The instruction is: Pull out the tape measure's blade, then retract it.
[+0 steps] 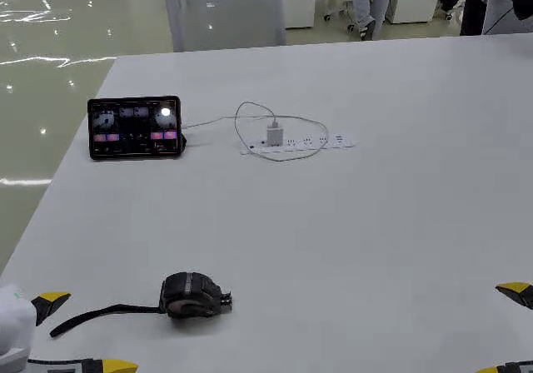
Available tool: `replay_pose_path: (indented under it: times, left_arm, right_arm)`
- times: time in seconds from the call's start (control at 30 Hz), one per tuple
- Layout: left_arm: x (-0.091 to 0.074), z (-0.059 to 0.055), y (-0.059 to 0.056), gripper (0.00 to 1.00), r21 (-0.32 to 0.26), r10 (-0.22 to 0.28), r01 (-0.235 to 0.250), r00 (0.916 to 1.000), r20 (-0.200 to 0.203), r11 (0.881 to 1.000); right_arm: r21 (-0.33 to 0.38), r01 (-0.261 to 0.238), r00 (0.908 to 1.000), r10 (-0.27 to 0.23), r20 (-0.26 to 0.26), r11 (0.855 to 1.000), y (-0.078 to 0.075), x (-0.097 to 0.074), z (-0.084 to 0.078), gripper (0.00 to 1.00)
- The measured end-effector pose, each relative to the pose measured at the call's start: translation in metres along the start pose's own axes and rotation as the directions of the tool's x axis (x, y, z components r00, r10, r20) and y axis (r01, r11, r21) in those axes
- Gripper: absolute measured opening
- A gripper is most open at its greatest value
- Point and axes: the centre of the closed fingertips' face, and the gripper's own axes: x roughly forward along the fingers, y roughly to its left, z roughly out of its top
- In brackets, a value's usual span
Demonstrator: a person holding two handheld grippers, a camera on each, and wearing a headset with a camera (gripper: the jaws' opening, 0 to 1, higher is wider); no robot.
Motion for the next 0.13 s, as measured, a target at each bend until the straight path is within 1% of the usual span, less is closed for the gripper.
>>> replay_pose_path:
  times: [0.13]
  left_arm:
    - [-0.0005,0.0003,0.0029,0.99,-0.001,0.001,-0.001,1.0000,0.001,1.000]
  right_arm:
    - [0.000,-0.005,1.0000,0.005,-0.005,1.000,0.0009,-0.0003,-0.0024,0.99]
